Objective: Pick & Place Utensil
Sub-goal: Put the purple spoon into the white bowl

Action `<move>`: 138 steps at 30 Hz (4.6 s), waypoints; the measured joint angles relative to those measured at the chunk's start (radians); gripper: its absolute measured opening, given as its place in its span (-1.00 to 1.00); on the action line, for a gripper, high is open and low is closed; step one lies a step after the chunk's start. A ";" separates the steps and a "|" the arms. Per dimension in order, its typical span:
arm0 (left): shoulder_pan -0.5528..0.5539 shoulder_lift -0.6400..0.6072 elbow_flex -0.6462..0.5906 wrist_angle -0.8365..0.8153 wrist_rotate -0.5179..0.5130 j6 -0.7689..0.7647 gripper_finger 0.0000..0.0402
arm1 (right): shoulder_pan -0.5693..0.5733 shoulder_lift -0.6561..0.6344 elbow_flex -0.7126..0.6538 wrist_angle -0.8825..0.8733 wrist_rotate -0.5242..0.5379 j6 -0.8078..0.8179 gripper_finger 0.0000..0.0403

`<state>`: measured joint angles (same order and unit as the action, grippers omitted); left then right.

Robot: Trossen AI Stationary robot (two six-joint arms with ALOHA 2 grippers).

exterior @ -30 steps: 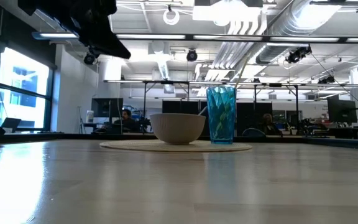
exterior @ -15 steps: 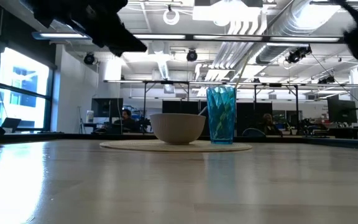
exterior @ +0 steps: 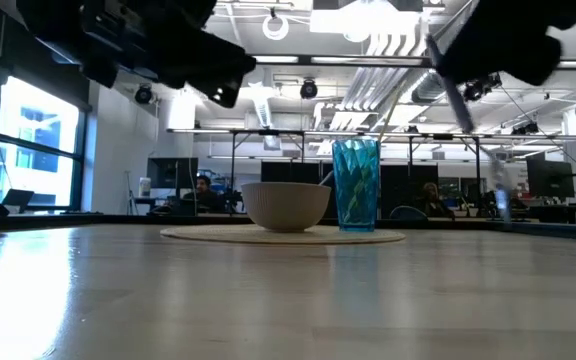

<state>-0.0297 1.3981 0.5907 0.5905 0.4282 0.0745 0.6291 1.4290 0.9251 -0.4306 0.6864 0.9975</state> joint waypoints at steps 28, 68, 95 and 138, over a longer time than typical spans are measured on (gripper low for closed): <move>-0.039 0.374 0.328 0.136 0.244 -0.012 -0.04 | -0.246 -0.001 -0.038 0.690 -0.549 -1.043 -0.66; -0.042 0.356 0.347 0.138 0.211 -0.059 -0.85 | -0.231 -0.030 -0.038 0.681 -0.410 -1.031 -0.38; 0.460 0.245 0.200 0.232 -0.403 -0.559 -0.83 | -0.001 -0.066 -0.036 0.524 -0.160 -0.861 -0.12; 0.409 0.464 0.408 -0.229 -0.763 -0.749 -0.80 | -0.001 -0.020 -0.037 0.533 -0.184 -0.838 -0.26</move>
<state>0.3790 1.8626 0.9989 0.3619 -0.3351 -0.6749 0.6285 1.4094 0.8879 0.1020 0.5022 0.1593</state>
